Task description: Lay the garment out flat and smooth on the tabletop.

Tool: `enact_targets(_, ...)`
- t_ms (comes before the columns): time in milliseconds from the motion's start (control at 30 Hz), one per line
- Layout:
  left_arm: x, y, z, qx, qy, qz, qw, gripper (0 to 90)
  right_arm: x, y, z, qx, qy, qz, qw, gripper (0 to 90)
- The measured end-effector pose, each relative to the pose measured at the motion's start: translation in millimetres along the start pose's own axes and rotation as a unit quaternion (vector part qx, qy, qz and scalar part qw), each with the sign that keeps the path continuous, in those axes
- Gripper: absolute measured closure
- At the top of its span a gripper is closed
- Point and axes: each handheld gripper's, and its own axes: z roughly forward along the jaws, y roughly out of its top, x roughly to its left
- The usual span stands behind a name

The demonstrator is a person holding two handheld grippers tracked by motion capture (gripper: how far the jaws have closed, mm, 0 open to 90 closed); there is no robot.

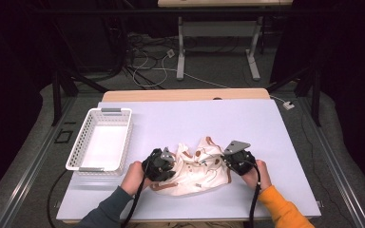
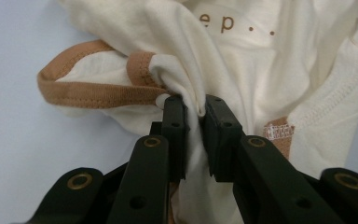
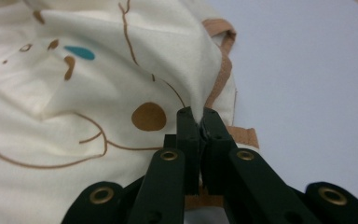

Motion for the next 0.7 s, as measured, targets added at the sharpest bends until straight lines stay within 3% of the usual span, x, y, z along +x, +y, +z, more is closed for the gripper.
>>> enact_targets(133,1.2,-0.3,-3.0,0.004,-0.016,-0.003,0.9999,72.6,-1.2,3.3,5.9,-0.002,-0.005,-0.002,1.0,87.6)
enact_targets(233,2.1,2.0,-10.4,-0.01,-0.014,-0.009,0.9998,59.7,-3.0,2.4,3.8,-0.006,0.004,0.005,1.0,79.8)
enact_targets(333,3.3,5.5,-19.4,-0.029,0.011,-0.015,0.9994,42.7,-5.8,2.0,-3.8,-0.017,0.005,0.011,0.9998,63.2)
enact_targets(467,7.4,5.9,-26.0,-0.058,0.038,-0.031,0.9971,34.3,-11.9,-1.6,-15.9,-0.034,0.005,0.043,0.9985,47.4)
enact_targets(600,12.8,5.8,-25.4,-0.07,0.059,-0.043,0.9949,30.4,-13.7,-5.2,-28.2,-0.047,0.031,0.068,0.9961,37.2)
enact_targets(700,16.7,7.1,-20.8,-0.063,0.072,-0.046,0.9944,28.8,-3.4,-2.2,-31.3,-0.032,0.071,0.057,0.9953,30.9)
